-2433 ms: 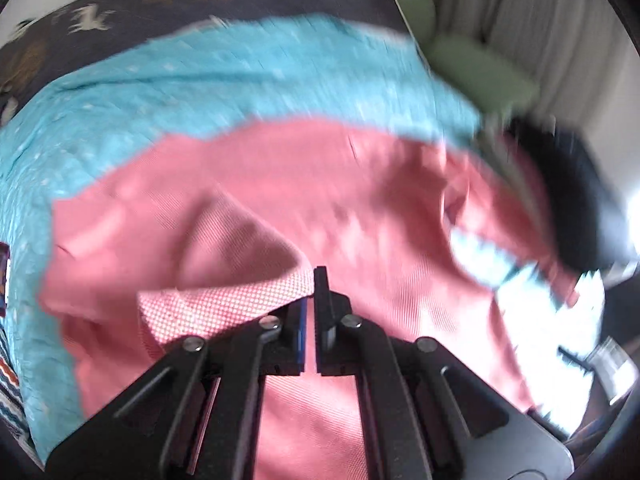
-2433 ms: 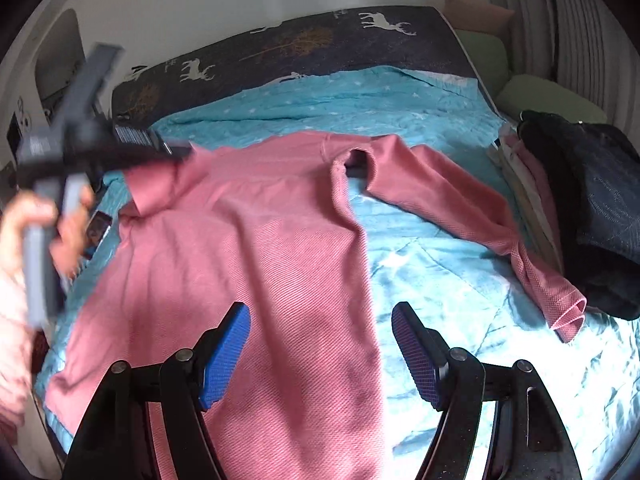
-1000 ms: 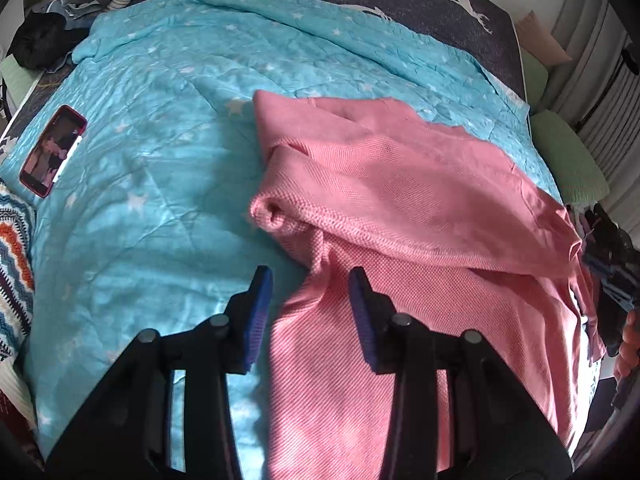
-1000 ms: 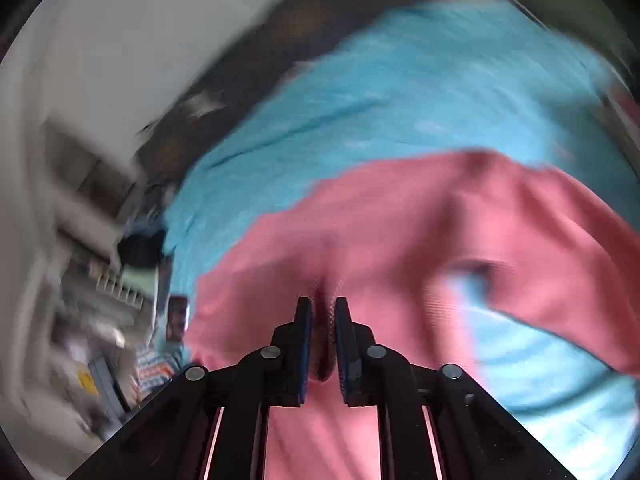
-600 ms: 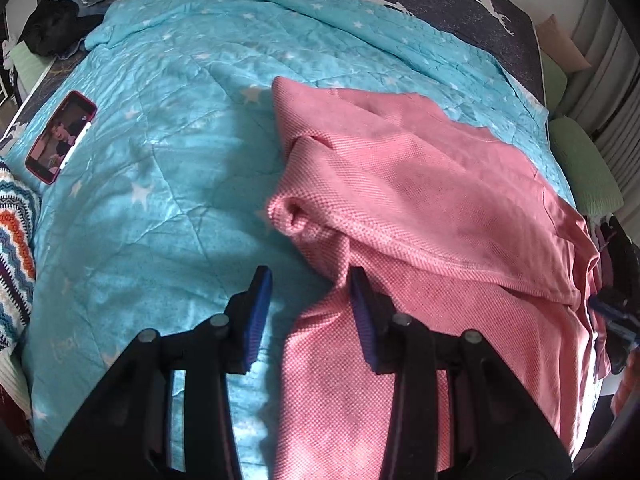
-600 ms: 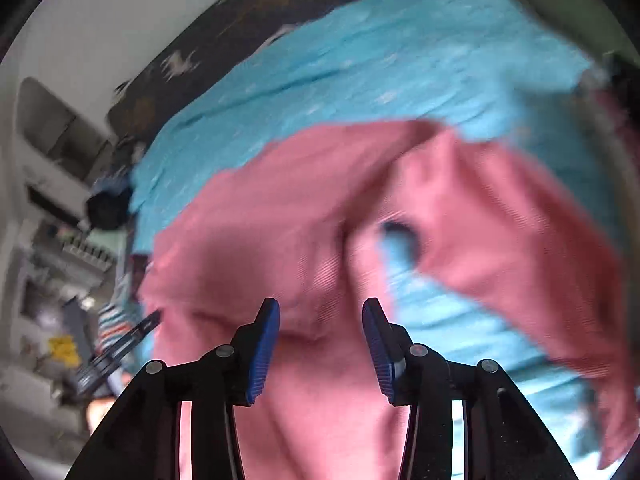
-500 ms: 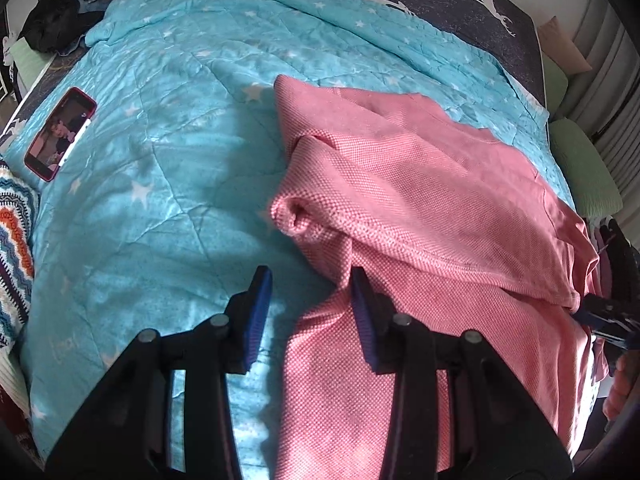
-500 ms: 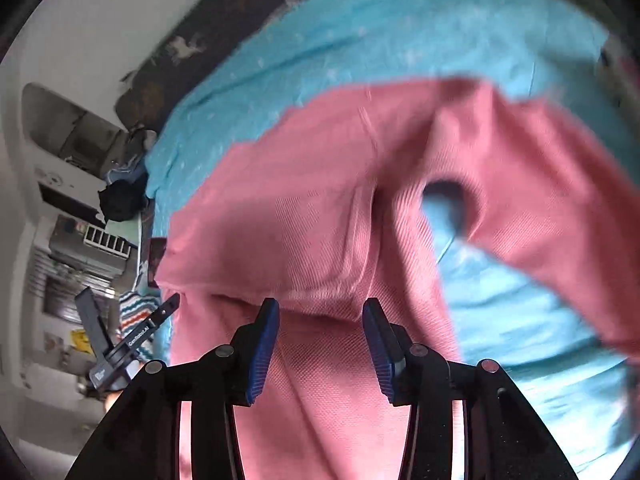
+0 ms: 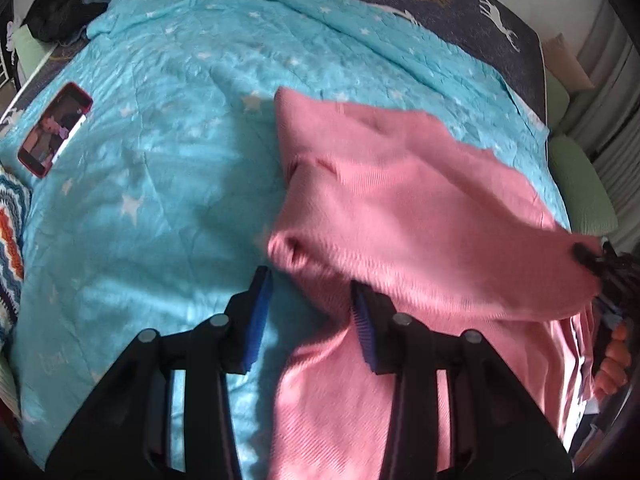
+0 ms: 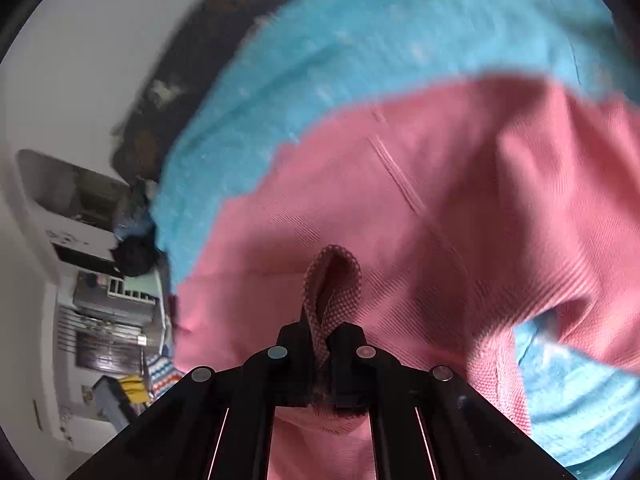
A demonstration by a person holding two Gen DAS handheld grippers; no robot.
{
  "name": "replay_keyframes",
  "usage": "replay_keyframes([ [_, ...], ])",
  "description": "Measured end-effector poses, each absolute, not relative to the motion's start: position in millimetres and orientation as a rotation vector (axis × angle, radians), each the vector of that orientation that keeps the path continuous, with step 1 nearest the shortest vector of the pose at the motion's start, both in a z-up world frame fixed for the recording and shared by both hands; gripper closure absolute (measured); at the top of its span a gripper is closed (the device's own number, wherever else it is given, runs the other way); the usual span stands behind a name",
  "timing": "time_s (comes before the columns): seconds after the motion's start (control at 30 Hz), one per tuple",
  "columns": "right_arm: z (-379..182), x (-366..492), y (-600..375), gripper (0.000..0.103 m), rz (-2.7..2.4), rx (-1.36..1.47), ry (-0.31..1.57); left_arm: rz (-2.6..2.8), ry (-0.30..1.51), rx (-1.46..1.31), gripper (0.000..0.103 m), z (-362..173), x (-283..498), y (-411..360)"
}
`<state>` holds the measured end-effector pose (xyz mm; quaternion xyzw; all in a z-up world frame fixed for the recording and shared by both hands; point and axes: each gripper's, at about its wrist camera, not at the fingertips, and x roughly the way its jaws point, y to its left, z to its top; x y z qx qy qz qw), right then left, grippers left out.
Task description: Fold small clothes
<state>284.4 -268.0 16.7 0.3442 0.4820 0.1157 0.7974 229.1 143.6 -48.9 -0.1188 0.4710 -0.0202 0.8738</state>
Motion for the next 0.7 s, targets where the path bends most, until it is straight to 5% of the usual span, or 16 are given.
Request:
replay_keyframes([
  [0.17, 73, 264, -294, 0.099, 0.204, 0.677, 0.854, 0.087, 0.940, -0.057, 0.087, -45, 235, 129],
  [0.3, 66, 257, -306, 0.099, 0.209, 0.677, 0.918, 0.115, 0.896, 0.080, 0.083, -45, 219, 123],
  [0.53, 13, 248, -294, 0.093, 0.154, 0.453, 1.139, 0.052, 0.906, 0.110, 0.063, -48, 217, 139],
  [0.7, 51, 237, -305, 0.072, -0.054, 0.324, 1.032, 0.038, 0.895, 0.077, 0.060, -49, 213, 141],
])
